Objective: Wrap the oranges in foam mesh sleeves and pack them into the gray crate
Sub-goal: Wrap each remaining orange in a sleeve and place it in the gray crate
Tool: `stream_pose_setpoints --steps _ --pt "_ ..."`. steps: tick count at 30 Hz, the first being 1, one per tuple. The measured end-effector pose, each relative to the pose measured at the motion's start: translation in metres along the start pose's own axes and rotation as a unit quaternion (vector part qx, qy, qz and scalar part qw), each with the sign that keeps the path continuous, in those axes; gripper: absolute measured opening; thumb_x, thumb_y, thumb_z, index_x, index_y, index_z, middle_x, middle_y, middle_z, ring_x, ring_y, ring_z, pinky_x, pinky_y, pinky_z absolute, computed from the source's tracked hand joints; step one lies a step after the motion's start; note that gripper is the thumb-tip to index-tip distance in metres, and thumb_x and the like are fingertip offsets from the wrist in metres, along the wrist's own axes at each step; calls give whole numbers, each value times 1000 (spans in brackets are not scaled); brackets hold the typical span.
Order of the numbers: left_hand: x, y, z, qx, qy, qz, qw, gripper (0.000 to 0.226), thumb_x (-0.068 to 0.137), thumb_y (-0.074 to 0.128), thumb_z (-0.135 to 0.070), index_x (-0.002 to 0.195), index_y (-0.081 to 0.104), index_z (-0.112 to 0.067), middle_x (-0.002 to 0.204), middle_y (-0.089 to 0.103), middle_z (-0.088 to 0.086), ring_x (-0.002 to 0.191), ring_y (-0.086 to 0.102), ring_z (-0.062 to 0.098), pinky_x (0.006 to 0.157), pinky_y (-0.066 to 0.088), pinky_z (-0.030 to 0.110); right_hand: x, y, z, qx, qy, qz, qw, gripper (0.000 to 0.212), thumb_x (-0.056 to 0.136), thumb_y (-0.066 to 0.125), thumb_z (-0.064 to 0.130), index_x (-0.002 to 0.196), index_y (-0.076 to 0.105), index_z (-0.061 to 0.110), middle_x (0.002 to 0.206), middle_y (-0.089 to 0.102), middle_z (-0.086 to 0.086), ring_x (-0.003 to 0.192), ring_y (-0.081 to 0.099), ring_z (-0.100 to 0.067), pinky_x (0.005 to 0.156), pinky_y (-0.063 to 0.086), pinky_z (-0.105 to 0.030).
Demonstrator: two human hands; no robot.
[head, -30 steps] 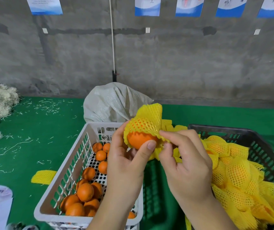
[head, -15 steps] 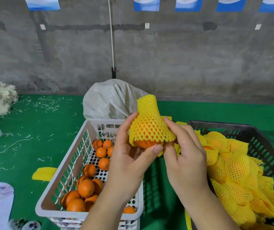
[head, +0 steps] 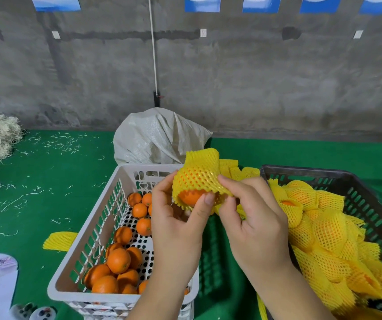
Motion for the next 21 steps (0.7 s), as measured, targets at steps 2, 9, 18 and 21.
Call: stream_pose_setpoints --steps 2,9,18,21 --pt "2 0 3 -3 -6 -21 1000 53 82 83 -23 128 56 -23 109 74 -10 95 72 3 77 56 15 -6 4 3 -1 -15 5 1000 26 97 58 5 118 72 -2 95 64 -7 87 60 -13 79 50 -18" --pt "-4 1 20 -89 -113 75 987 74 73 88 -32 136 53 -49 131 69 5 117 70 24 92 60 39 -5 11 -3 62 63 29 996 43 90 54 10 131 62 7 125 56 -3 119 55 -7 97 45 -14" --pt "-3 1 17 -33 -55 24 998 66 80 80 -35 141 54 -29 133 67 11 120 68 33 102 54 64 -11 9 -6 12 10 -30 999 31 93 55 2 119 70 -5 98 65 -11 95 57 -6 91 45 -10" --pt "-5 5 18 -35 -53 -18 998 61 87 81 -45 136 53 -22 123 71 6 109 72 24 89 62 43 -20 13 -3 17 -12 -40 999 26 95 59 1 118 71 -3 96 66 -11 92 62 -9 86 50 -14"
Point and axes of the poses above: each hand's wrist, its own x-axis towards the middle knuckle, its own y-axis out of the palm, z = x × y, the point moved 4 cm from there along x, towards the middle knuckle
